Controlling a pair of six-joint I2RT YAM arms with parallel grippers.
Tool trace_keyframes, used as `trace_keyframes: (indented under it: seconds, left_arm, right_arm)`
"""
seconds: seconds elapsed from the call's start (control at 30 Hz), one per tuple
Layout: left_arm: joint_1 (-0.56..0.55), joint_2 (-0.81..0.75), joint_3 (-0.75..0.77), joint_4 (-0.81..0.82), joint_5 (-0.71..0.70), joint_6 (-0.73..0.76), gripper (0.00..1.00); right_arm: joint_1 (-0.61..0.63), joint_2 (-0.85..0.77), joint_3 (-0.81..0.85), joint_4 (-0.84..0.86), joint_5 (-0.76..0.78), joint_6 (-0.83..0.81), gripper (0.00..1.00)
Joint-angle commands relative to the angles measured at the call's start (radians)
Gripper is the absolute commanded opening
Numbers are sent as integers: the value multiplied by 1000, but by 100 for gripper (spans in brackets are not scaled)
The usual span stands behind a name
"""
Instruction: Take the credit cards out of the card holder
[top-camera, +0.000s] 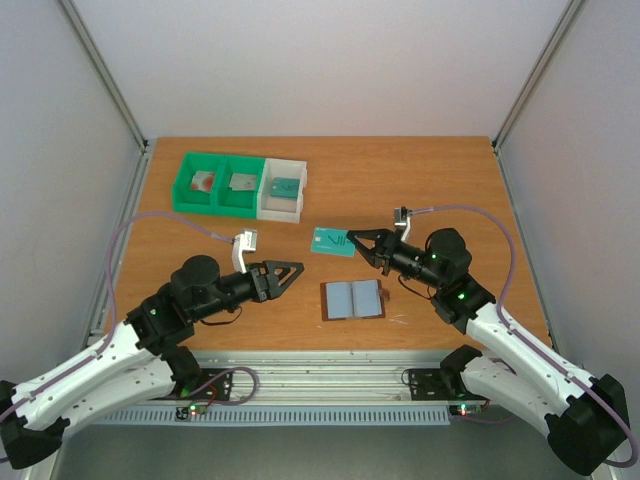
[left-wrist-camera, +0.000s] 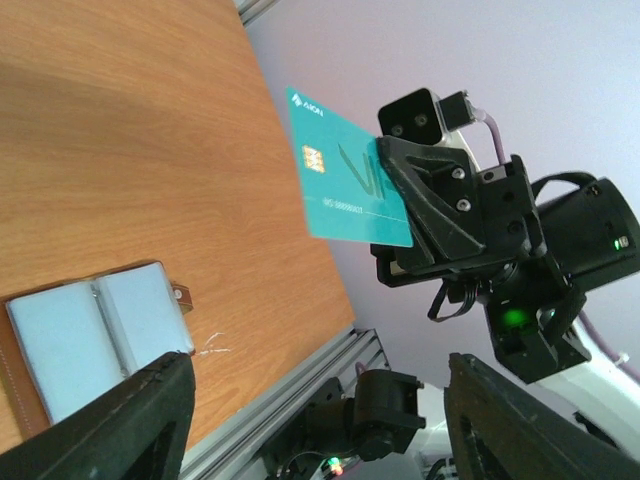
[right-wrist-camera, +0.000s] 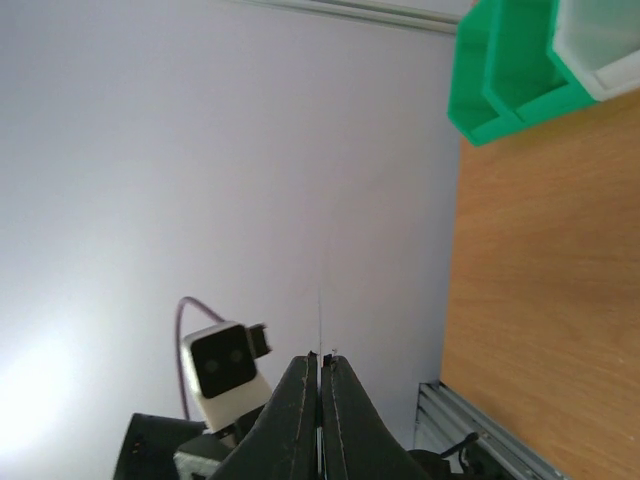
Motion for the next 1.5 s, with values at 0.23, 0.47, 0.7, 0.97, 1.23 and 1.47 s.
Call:
trace_keyframes:
  seconds: [0.23,0.47,0.7,0.97,1.23,1.47]
  left_arm:
    - [2,71,-77,450,-37,-179,56]
    - [2,116,-60,457,-52,-194,37]
    - [2,142,-62,469,-67,-215,20]
    - [3,144,-63,474,-71,-190,1]
    - [23,110,-22,279,-112,-82,0]
    - [142,105,49,52,-126,57,0]
  right_arm:
    - [7,10,-36,182,-33,57,1]
    - [7,32,-61,255,-66,77,1]
    - [7,47,-79,295,-87,96,1]
    - [7,58,-92,309,-106,97,3]
    - [6,41,-113,239,-146,57,45]
    - [6,29,-112,95,-183,-65,99]
